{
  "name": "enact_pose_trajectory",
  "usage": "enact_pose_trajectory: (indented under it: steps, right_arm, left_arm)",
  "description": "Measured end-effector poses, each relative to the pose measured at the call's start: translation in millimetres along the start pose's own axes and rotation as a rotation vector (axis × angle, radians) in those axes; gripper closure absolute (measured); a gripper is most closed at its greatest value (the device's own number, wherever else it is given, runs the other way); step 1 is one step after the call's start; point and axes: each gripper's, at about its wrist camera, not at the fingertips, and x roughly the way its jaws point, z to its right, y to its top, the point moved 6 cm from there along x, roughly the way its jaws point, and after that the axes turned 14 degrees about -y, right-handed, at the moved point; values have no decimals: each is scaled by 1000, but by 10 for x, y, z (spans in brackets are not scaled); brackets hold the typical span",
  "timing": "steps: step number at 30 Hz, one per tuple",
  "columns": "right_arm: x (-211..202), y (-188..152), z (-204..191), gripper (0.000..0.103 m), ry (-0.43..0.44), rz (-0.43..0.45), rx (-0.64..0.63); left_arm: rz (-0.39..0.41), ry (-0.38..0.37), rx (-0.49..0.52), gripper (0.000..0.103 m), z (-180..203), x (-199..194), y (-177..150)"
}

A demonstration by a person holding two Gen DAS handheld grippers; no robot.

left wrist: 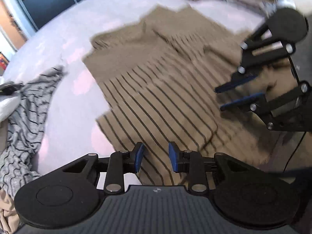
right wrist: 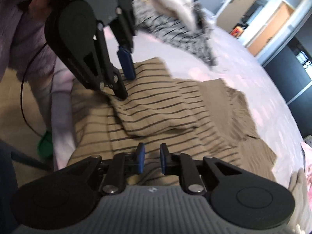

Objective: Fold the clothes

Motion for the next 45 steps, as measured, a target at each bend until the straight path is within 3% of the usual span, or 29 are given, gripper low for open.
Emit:
enact_pose_trajectory:
  steps: [5, 10, 17, 19, 20, 21, 24, 30, 33, 38, 41, 45]
  right_arm:
    - [-99, -51, 414, 82, -63, -47, 151]
    - [1, -115, 752, 77, -101, -116, 354]
    - [250, -213, 833, 77, -139, -179, 411]
    - [320, -262, 846, 79, -137, -201, 428]
    - [355, -287, 853, 84, -136, -212, 436]
    - [394, -312, 852, 90, -130, -228, 449]
    - [475, -371, 846, 101, -107, -263, 490]
    - [395, -291, 909, 102, -29, -188, 616]
    - [443, -274, 827, 102, -1, -199, 597]
    - [630, -410, 660, 98, -25, -270, 512]
    - [632, -438, 630, 96, -24, -273, 496]
    - [506, -386, 635, 74, 0, -250, 496]
  left_arm:
    - [73, 1, -26, 76, -90, -183, 205]
    - [105, -51, 4, 71, 70, -85, 493]
    - [95, -30, 5, 68, 284, 341, 691]
    - [73, -7, -15, 74, 254, 455, 677]
    - [68, -7, -34, 87, 225, 488, 664]
    - [63, -11, -55, 94, 196, 514, 652]
    - [67, -27, -90, 103, 141, 528, 623]
    - [165, -113, -31, 103, 317, 347, 683]
    - [148, -104, -4, 103, 382, 426, 678]
    - [47, -64, -25, 103, 281, 750, 507]
    - [54, -59, -6, 99, 310, 730, 486]
    - [86, -87, 22, 72, 397, 564, 498]
